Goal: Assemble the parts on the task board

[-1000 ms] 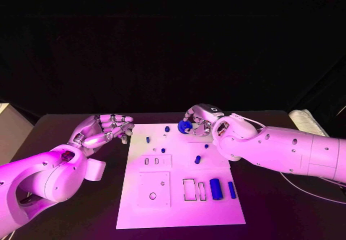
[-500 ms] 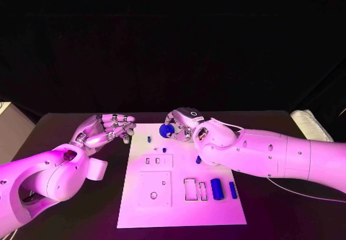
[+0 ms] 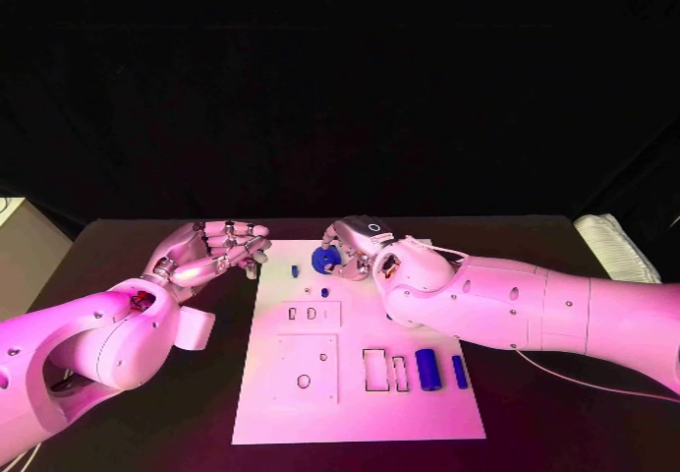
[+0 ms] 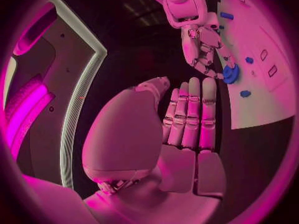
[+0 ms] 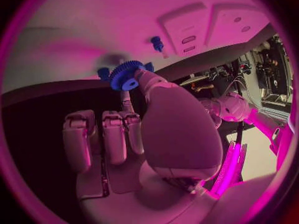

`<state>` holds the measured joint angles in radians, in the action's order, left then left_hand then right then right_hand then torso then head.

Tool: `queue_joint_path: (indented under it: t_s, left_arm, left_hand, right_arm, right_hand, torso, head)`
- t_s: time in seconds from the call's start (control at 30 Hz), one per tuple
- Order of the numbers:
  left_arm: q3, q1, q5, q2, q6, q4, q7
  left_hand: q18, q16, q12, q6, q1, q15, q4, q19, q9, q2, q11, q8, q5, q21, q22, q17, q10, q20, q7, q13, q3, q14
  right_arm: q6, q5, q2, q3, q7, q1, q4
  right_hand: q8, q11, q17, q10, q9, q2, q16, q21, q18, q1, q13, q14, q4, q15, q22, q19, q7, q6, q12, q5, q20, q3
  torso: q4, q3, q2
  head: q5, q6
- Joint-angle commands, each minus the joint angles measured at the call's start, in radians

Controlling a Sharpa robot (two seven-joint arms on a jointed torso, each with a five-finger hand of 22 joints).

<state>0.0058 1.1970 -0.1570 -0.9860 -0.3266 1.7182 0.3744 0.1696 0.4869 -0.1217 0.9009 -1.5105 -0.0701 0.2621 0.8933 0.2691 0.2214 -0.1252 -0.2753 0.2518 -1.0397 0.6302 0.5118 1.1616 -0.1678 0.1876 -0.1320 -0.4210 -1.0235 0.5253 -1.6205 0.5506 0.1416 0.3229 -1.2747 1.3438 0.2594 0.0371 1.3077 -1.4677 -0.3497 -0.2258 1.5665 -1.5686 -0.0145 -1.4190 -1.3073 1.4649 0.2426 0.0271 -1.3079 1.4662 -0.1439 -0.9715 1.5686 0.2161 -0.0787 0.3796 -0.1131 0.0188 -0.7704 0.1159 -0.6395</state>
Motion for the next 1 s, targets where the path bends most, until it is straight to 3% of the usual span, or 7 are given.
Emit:
queue_joint_path:
  t_s: [0.03, 0.53, 0.83, 0.93, 1.0]
  left_arm:
    - [0.001, 0.002, -0.003, 0.002, 0.018, 0.001, 0.005]
    - [0.001, 0.002, -0.003, 0.0, 0.017, 0.002, 0.004]
    - [0.001, 0.002, -0.003, 0.0, 0.017, 0.002, 0.004]
    - [0.001, 0.002, -0.003, -0.001, 0.017, 0.002, 0.003]
    - [0.001, 0.002, -0.004, -0.001, 0.017, 0.002, 0.002]
  left_hand:
    - [0.014, -0.005, -0.007, -0.007, 0.0, 0.0, -0.002, -0.009, 0.001, 0.004, 0.001, -0.006, -0.005, -0.004, 0.001, 0.001, -0.006, -0.001, -0.001, -0.002, -0.006, -0.009]
    - [0.014, -0.007, -0.007, -0.008, 0.001, -0.001, -0.003, -0.012, 0.002, 0.004, 0.001, -0.007, -0.005, -0.008, 0.004, 0.002, -0.006, -0.001, -0.001, -0.003, -0.008, -0.01]
    - [0.014, -0.007, -0.007, -0.008, 0.001, -0.001, -0.003, -0.012, 0.002, 0.004, 0.001, -0.007, -0.005, -0.008, 0.004, 0.002, -0.006, -0.001, -0.001, -0.003, -0.008, -0.01]
    - [0.014, -0.007, -0.007, -0.008, 0.001, -0.001, -0.003, -0.012, 0.002, 0.004, 0.001, -0.007, -0.005, -0.008, 0.004, 0.002, -0.006, -0.001, -0.001, -0.003, -0.008, -0.01]
    - [0.014, -0.007, -0.007, -0.008, 0.001, -0.001, -0.003, -0.012, 0.002, 0.004, 0.001, -0.007, -0.005, -0.008, 0.004, 0.002, -0.006, -0.001, -0.001, -0.003, -0.008, -0.01]
  right_arm:
    - [-0.027, -0.018, -0.006, 0.001, 0.007, 0.002, -0.008]
    - [-0.063, -0.026, -0.026, 0.004, 0.021, 0.007, -0.043]
    - [-0.049, -0.023, -0.03, 0.005, 0.022, 0.008, -0.054]
    - [-0.045, -0.018, -0.033, 0.005, 0.016, 0.008, -0.056]
    - [-0.042, -0.012, -0.034, 0.005, 0.012, 0.008, -0.056]
  right_hand:
    - [0.0, -0.004, 0.263, -0.103, -0.009, 0.003, 0.004, -0.002, 0.014, 0.008, -0.263, 0.106, 0.002, 0.008, -0.263, 0.105, 0.033, -0.065, 0.002, -0.003, 0.008, 0.003]
    - [-0.003, -0.002, 0.263, -0.103, -0.008, -0.003, 0.004, -0.002, 0.014, 0.018, -0.263, 0.106, 0.004, 0.007, -0.263, 0.105, 0.031, -0.061, 0.002, -0.009, 0.007, 0.001]
    - [-0.019, 0.006, 0.263, -0.103, -0.001, -0.014, 0.004, -0.002, 0.014, 0.039, -0.263, 0.106, 0.01, 0.0, -0.263, 0.105, 0.021, -0.036, 0.002, -0.02, 0.003, -0.007]
    - [-0.041, 0.018, 0.263, -0.103, 0.009, -0.025, 0.004, -0.002, 0.014, 0.067, -0.263, 0.106, 0.024, -0.011, -0.263, 0.105, 0.008, -0.002, 0.002, -0.076, -0.006, -0.036]
    - [-0.067, 0.03, 0.263, -0.103, 0.019, -0.02, 0.004, -0.002, 0.014, 0.095, -0.263, 0.106, 0.043, -0.022, -0.263, 0.105, -0.005, 0.034, 0.002, -0.117, -0.017, -0.077]
  torso:
    - [0.0016, -0.0003, 0.0]
    - [0.0019, -0.0014, 0.0]
    - [0.0015, -0.0016, 0.0]
    - [0.0011, -0.0015, 0.0]
    - [0.0009, -0.0015, 0.0]
  head:
    - [-0.001, -0.001]
    - [-0.003, -0.003]
    - [-0.002, -0.001]
    - [-0.002, -0.001]
    - [-0.003, -0.001]
